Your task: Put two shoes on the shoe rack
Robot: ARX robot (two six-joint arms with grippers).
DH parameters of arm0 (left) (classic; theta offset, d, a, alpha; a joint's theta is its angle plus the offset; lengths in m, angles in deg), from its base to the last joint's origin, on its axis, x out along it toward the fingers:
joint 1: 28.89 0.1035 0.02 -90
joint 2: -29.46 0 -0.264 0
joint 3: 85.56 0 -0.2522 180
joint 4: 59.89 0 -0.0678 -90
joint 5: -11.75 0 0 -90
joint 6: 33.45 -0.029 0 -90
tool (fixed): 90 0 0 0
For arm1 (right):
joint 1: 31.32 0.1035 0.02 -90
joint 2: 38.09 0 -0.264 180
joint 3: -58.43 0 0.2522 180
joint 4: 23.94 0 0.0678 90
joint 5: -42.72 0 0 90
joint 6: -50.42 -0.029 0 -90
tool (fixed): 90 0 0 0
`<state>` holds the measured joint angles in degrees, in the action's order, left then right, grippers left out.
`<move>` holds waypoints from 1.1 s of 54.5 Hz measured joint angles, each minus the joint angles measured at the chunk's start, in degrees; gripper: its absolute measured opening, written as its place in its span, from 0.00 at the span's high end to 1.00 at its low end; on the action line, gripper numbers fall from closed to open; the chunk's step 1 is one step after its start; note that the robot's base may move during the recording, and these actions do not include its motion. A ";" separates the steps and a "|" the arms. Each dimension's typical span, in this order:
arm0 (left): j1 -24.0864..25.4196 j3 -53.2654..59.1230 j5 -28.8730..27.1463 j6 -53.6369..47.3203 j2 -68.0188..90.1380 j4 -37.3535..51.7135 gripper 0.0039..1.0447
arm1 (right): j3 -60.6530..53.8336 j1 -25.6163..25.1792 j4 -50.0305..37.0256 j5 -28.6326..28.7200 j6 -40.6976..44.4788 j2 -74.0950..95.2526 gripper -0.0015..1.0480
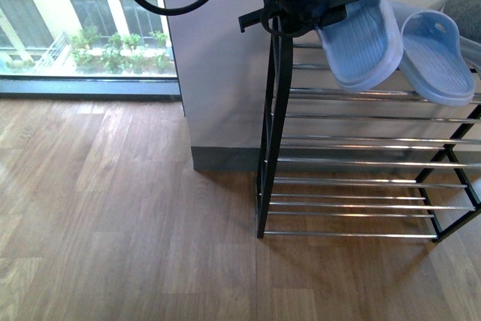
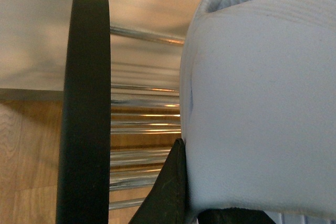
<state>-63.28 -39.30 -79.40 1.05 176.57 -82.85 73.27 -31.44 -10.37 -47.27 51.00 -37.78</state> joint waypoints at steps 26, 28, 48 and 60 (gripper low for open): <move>-0.15 -3.02 4.44 -1.95 3.06 2.16 0.84 | 0.00 0.00 0.00 -0.02 0.00 0.00 0.09; -0.17 -3.02 5.11 -1.92 3.06 2.58 0.76 | 0.00 0.00 0.00 -0.02 0.00 0.00 0.09; -0.28 1.40 10.43 0.87 -1.18 5.57 0.07 | 0.00 0.00 0.00 -0.02 0.00 0.00 0.09; 0.11 7.48 12.13 2.01 -8.15 7.82 0.09 | 0.00 0.00 0.00 -0.02 0.00 0.02 0.09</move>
<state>-63.17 -31.83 -67.27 3.06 168.42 -75.02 73.27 -31.44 -10.37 -47.29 51.00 -37.75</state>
